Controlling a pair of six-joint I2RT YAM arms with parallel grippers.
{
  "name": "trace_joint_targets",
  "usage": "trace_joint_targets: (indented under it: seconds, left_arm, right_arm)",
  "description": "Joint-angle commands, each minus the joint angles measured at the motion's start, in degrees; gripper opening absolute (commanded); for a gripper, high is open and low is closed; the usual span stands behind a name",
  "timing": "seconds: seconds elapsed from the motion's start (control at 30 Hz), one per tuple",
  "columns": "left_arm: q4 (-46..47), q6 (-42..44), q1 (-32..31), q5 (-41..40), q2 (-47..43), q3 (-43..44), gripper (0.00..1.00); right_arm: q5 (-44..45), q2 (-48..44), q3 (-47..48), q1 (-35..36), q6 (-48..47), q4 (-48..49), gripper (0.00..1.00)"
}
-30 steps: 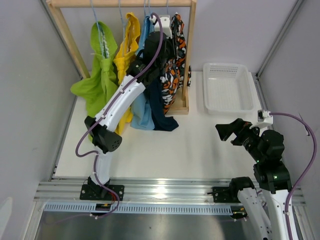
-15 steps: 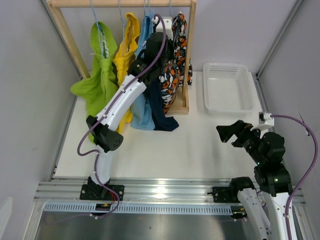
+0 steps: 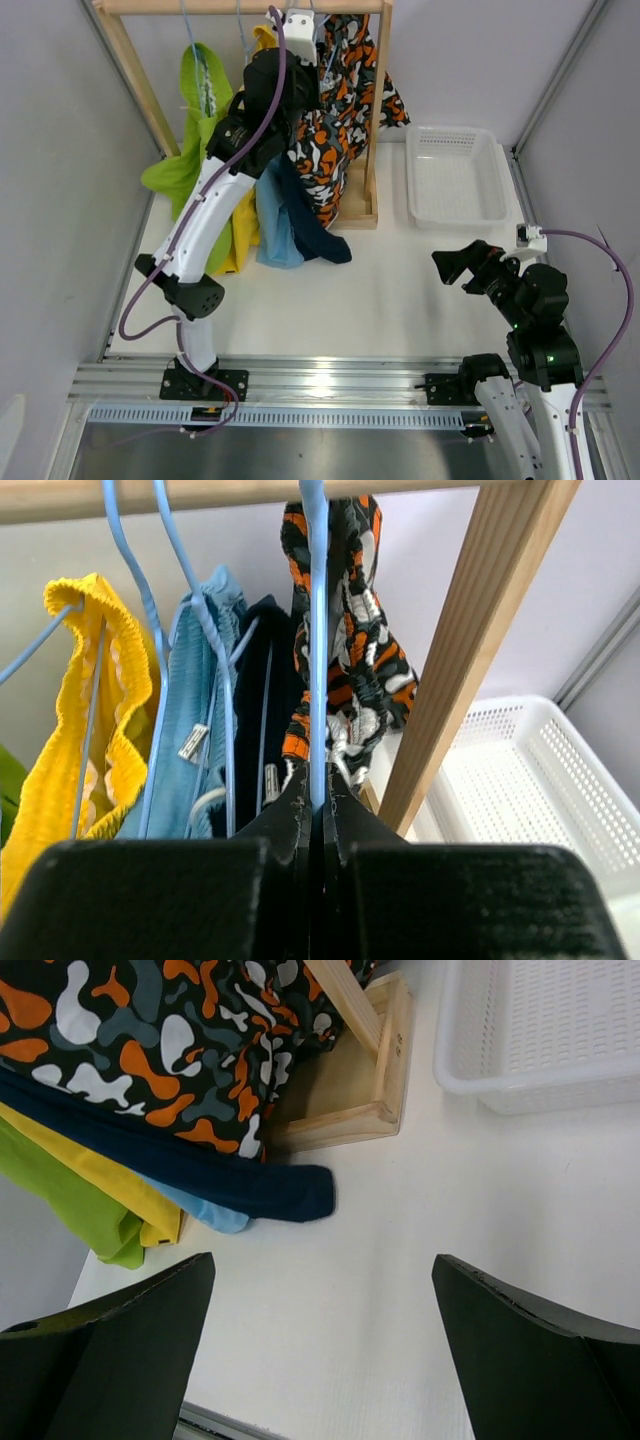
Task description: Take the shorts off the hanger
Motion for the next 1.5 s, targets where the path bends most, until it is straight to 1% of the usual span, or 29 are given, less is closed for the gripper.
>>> trace_joint_targets:
  seconds: [0.0, 0.03, 0.07, 0.1, 0.13, 0.17, 0.2, 0.23, 0.27, 0.3, 0.37, 0.4, 0.47, 0.5, 0.53, 0.57, 0.6, 0.67, 0.7, 0.8, 0.83, 0.9, 1.0, 1.03, 1.2, 1.33, 1.4, 1.43, 1.47]
  left_arm:
    - [0.8, -0.9, -0.5, 0.8, -6.3, -0.9, 0.0]
    - [-1.9, -1.4, -1.1, 1.5, -9.5, -4.6, 0.0]
    - [-3.0, -2.1, -1.6, 1.4, -11.7, -9.6, 0.0]
    - [-3.7, -2.1, -2.4, 1.0, -14.0, -12.3, 0.0]
    - [-4.2, -2.0, -4.8, -1.3, -19.5, -18.9, 0.0]
    - [-4.3, -1.7, -6.0, -3.1, -22.3, -25.3, 0.0]
    - [-4.5, -1.7, -7.5, -4.7, -24.8, -27.8, 0.0]
    - [-6.8, -1.9, -9.8, -6.6, -27.1, -31.5, 0.0]
    - [-8.5, -3.0, -10.7, -7.5, -30.7, -33.7, 0.0]
    - [-12.7, -3.7, -12.1, -8.0, -32.2, -34.4, 0.0]
    - [-16.8, -5.4, -13.0, -6.3, -35.4, -34.4, 0.0]
    - [-20.6, -5.9, -13.6, -5.2, -36.2, -34.0, 0.0]
    - [-24.4, -7.6, -15.4, -0.6, -37.7, -31.6, 0.0]
    - [-26.9, -8.3, -16.1, 1.7, -39.0, -30.8, 0.0]
    - [-27.7, -9.5, -16.5, 3.8, -40.0, -29.3, 0.0]
    - [-28.4, -9.9, -16.6, 8.6, -40.9, -29.1, 0.0]
    - [-28.6, -10.5, -16.7, 11.3, -42.6, -28.7, 0.0]
    - [-29.0, -11.4, -16.7, 16.5, -43.8, -26.5, 0.0]
    - [-29.2, -11.7, -16.6, 21.0, -44.2, -25.7, 0.0]
    - [-30.8, -12.7, -16.6, 28.7, -44.3, -21.7, 0.0]
    - [-31.3, -13.4, -16.7, 30.1, -43.3, -19.1, 0.0]
    - [-32.0, -13.9, -16.7, 33.3, -42.7, -17.9, 0.0]
    - [-30.8, -14.3, -16.6, 36.4, -43.0, -17.5, 0.0]
    - [-30.6, -14.4, -16.7, 37.2, -43.3, -18.3, 0.0]
    - [-29.3, -14.8, -16.7, 38.4, -44.1, -20.8, 0.0]
    - [-26.4, -15.5, -16.6, 40.6, -45.4, -23.9, 0.0]
    - [-25.8, -15.4, -16.6, 40.1, -45.8, -24.1, 0.0]
    - [-26.0, -15.4, -16.6, 39.6, -45.8, -24.2, 0.0]
    - [-26.4, -15.2, -16.7, 38.9, -45.7, -24.2, 0.0]
  right_arm:
    - [0.3, -0.1, 0.8, -0.1, -0.5, 3.1, 0.99]
    - [0.0, 0.0, 1.1, -0.1, -1.2, 3.8, 0.99]
    - [-0.6, 0.5, 1.3, -0.1, -1.4, 4.3, 1.0]
    - [-1.3, 0.7, 2.2, -0.1, -1.7, 4.7, 0.99]
    - [-2.9, 1.2, 2.6, -0.1, -1.9, 5.3, 1.0]
    - [-4.1, 1.9, 3.1, -0.1, -2.4, 6.5, 0.99]
    - [-5.4, 2.5, 4.0, -0.1, -2.6, 7.0, 0.99]
    - [-6.4, 3.1, 4.5, -0.1, -2.7, 7.7, 0.99]
    - [-7.6, 4.4, 5.1, -0.1, -2.6, 8.7, 0.99]
    - [-8.2, 5.0, 6.1, -0.1, -2.4, 9.3, 0.99]
    - [-9.5, 6.4, 7.1, -0.1, -2.4, 10.9, 1.0]
    - [-10.0, 7.5, 7.7, -0.1, -2.4, 11.5, 1.0]
    - [-11.6, 8.5, 9.1, -0.1, -2.5, 13.4, 0.99]
    - [-14.5, 9.6, 9.7, -0.1, -2.8, 14.3, 1.0]
    - [-16.5, 10.0, 10.8, 0.0, -3.0, 16.1, 0.99]
    - [-18.9, 10.6, 11.4, -0.1, -3.1, 17.2, 0.99]
    - [-23.3, 11.1, 12.0, 0.0, -3.3, 18.1, 0.99]
    - [-26.3, 12.5, 13.9, 0.5, -3.0, 20.7, 0.99]
    - [-27.0, 12.8, 14.6, 0.6, -3.1, 21.1, 0.99]
    - [-27.4, 13.9, 16.5, 1.2, -3.5, 23.8, 0.99]
    - [-27.9, 15.0, 17.3, 1.3, -3.2, 25.4, 0.99]
    - [-28.8, 16.7, 18.3, 1.6, -2.7, 26.8, 0.99]
    - [-28.8, 18.9, 19.2, 3.2, -2.1, 29.4, 0.99]
    - [-27.2, 19.1, 19.3, 3.8, -2.6, 30.4, 0.99]
    - [-24.3, 21.9, 20.8, 6.4, -4.9, 31.9, 0.99]
    - [-23.4, 24.0, 19.1, 8.5, -3.6, 36.9, 0.99]
    - [-22.3, 25.1, 18.0, 10.0, -3.2, 39.1, 1.0]
    - [-22.3, 25.4, 17.4, 11.6, -3.4, 39.6, 0.82]
    - [-22.5, 25.9, 17.4, 12.2, -3.6, 39.8, 0.59]
